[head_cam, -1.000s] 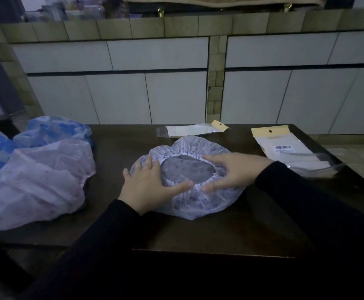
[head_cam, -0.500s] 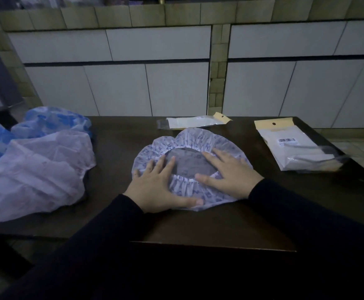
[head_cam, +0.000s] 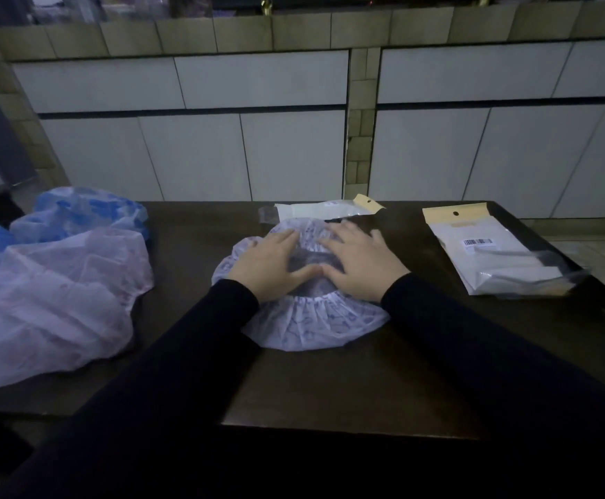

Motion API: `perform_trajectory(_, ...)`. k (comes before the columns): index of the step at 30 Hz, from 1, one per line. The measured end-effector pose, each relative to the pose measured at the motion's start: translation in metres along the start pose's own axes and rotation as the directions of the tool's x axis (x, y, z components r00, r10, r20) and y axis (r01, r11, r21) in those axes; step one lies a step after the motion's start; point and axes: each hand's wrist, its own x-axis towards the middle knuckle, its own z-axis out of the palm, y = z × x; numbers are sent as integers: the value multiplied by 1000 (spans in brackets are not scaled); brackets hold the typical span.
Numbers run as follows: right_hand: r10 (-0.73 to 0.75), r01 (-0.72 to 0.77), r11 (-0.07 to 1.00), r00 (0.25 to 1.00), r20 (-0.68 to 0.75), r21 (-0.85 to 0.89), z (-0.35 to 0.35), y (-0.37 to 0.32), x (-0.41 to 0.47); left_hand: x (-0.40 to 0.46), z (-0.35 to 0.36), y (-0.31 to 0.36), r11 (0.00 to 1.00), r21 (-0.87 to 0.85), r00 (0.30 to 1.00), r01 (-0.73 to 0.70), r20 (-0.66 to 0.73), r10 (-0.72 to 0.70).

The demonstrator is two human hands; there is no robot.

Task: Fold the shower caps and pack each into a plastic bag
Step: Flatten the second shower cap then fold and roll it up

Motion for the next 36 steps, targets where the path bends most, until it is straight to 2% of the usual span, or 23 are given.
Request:
perform_trajectory(2, 11, -15, 999, 995, 104, 41, 11, 6, 6, 8, 9, -1, 999, -26, 993, 46, 110, -43)
perform_trajectory(4, 96, -113, 990, 978, 184, 86, 17, 14, 9, 12, 13, -5, 993, -24, 977, 117, 185, -110)
perform_trajectory(7, 195, -204, 979, 950, 244, 10, 17, 13, 8, 11, 11, -6, 987, 7, 955, 160, 251, -157)
perform_trajectory(9, 216, -207, 976, 944, 248, -59, 8, 8, 9, 9, 5, -3, 991, 32, 969, 131, 206, -134)
perform_trajectory(11, 217, -207, 976, 949, 228, -64, -4, 4, 7, 6, -3, -3, 990, 27, 985, 135, 105, -137)
perform_trajectory(13, 200, -198, 980, 972, 120, -29, -13, 2, 7, 6, -8, -11, 991, -53, 992, 124, -6, -125)
perform_trajectory(15, 119, -118, 992, 993, -18, 32, -13, -1, 9, 7, -8, -21, 992, -117, 995, 43, -84, -52)
perform_trajectory(16, 54, -53, 997, 998, -26, 64, -11, -2, 11, 7, -7, -23, 992, -123, 998, 9, -59, -16)
perform_trajectory(18, -49, 39, 994, 994, 101, 100, -2, -2, 16, 6, -1, -23, 998, -67, 996, -2, 86, 8)
perform_trajectory(21, 21, -64, 990, 946, 323, 123, 17, 7, 20, 5, 11, -21, 999, 34, 954, 40, 296, -48)
perform_trajectory(23, 65, -121, 983, 935, 348, 142, 21, 11, 23, 7, 13, -20, 994, 51, 944, 94, 313, -105)
perform_trajectory(27, 57, -107, 981, 956, 289, 161, 14, 9, 17, 2, 10, -20, 994, 13, 960, 110, 256, -110)
perform_trajectory(30, 52, -72, 990, 986, 157, 124, -3, 2, -1, -5, -1, -21, 989, -21, 986, 144, 91, -142)
perform_trajectory(33, 32, -39, 983, 999, 42, 180, -21, -10, -25, -27, -13, -8, 992, -47, 992, 115, -45, -117)
perform_trajectory(34, 17, -22, 979, 999, 27, 202, -25, -14, -34, -37, -15, -1, 994, -65, 995, 89, -37, -91)
perform_trajectory(36, -35, 26, 977, 999, 41, 214, -26, -18, -55, -58, -15, 9, 996, -72, 997, 56, 64, -51)
